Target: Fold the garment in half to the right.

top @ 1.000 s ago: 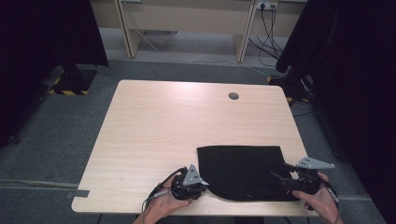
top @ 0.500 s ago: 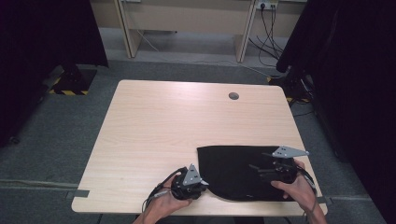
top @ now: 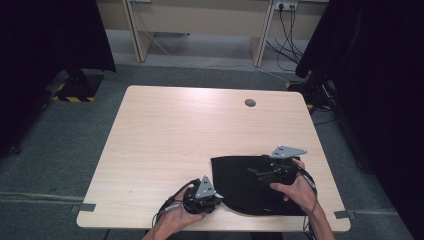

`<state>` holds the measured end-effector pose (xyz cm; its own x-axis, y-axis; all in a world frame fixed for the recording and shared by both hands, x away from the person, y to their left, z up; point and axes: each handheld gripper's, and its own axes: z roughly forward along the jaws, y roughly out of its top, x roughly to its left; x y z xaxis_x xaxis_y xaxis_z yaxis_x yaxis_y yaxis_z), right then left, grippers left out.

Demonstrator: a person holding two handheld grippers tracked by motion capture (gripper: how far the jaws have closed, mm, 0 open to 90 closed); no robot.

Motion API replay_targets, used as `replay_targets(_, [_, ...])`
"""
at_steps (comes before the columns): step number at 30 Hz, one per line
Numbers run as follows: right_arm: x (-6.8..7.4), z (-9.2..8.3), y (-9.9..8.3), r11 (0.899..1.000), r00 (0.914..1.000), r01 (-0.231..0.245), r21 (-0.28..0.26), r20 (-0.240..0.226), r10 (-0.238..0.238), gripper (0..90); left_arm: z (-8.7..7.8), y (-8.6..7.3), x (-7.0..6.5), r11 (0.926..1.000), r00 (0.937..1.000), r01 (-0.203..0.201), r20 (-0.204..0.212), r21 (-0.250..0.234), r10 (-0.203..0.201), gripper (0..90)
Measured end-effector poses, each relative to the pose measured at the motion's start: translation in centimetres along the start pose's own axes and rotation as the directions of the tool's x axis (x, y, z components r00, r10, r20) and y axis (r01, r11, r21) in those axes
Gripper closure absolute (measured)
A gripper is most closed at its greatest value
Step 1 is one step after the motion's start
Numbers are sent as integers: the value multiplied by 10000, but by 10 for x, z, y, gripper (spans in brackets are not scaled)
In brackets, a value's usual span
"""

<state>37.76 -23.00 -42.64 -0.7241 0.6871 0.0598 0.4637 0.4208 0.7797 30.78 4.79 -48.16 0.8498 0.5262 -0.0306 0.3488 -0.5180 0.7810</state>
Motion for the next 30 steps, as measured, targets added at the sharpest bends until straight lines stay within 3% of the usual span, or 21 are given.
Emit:
replay_targets(11, [15, 26, 23, 9990, 9988, 432, 117, -223, -429, 254, 0, 0, 0, 10000, 10000, 5, 24, -3, -5, 678])
replay_targets(21, [18, 51, 37, 9972, 9964, 658, 361, -553, -638, 275, 0, 0, 0, 10000, 10000, -24, -10, 10, 24, 677])
replay_targets(30, [21, 73, 52, 9950, 9952, 825, 571, -578, -792, 303, 0, 0, 0, 10000, 10000, 35, 6, 28, -35, 676])
